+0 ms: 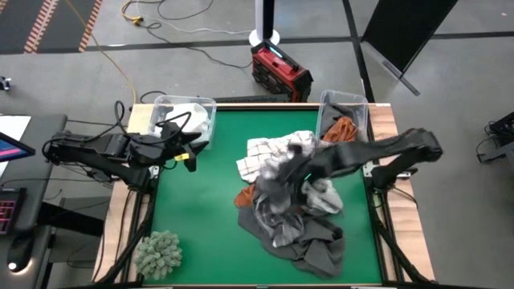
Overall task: Sort towels by color in basket
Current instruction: Put the gray patterned towel into the right transparent bin
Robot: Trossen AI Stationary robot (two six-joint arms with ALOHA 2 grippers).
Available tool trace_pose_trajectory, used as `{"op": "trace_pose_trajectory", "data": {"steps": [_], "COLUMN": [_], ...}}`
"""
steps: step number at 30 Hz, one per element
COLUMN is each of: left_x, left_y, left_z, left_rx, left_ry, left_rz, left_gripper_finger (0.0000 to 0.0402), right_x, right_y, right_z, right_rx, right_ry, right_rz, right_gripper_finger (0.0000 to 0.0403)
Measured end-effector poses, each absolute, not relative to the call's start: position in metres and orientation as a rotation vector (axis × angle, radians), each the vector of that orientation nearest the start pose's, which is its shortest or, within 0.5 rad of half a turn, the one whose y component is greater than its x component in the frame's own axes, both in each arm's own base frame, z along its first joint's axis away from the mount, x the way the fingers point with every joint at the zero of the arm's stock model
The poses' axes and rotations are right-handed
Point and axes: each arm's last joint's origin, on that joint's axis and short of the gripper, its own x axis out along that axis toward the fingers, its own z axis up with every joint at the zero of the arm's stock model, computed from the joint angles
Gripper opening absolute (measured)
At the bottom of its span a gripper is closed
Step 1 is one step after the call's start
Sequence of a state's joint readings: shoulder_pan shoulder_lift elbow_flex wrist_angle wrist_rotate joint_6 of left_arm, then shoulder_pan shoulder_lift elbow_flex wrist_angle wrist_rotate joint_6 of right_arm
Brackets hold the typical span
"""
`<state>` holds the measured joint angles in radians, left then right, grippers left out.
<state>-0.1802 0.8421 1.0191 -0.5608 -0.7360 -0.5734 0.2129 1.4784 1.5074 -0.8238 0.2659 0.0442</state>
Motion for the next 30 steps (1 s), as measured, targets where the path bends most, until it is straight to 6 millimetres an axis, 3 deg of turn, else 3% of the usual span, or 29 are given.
{"op": "trace_pose_trajectory", "data": {"steps": [7, 10, 13, 19, 22, 30], "left_x": [0.161, 0.161, 0.160, 0.160, 0.160, 0.160], "left_y": [-0.009, -0.009, -0.008, -0.007, -0.007, -0.008], "left_z": [0.368, 0.368, 0.368, 0.368, 0.368, 0.365], "left_rx": [-0.375, -0.388, -0.397, -0.412, -0.430, -0.457], "left_ry": [0.184, 0.180, 0.170, 0.161, 0.157, 0.188], "left_rz": [0.639, 0.643, 0.663, 0.680, 0.682, 0.656], "left_gripper_finger": [0.0194, 0.0194, 0.0194, 0.0194, 0.0194, 0.0194], "right_x": [0.232, 0.196, 0.171, 0.157, 0.158, 0.179], "right_y": [0.022, 0.012, 0.005, -0.001, -0.001, 0.006], "right_z": [0.474, 0.506, 0.526, 0.553, 0.558, 0.531], "right_rx": [-0.200, -0.254, -0.298, -0.397, -0.496, -0.626], "right_ry": [0.331, 0.228, 0.193, 0.199, 0.273, 0.507], "right_rz": [-0.430, -0.691, -0.903, -1.163, -1.198, -1.292], "right_gripper_finger": [0.0018, 0.0018, 0.0018, 0.0018, 0.0018, 0.0019]}}
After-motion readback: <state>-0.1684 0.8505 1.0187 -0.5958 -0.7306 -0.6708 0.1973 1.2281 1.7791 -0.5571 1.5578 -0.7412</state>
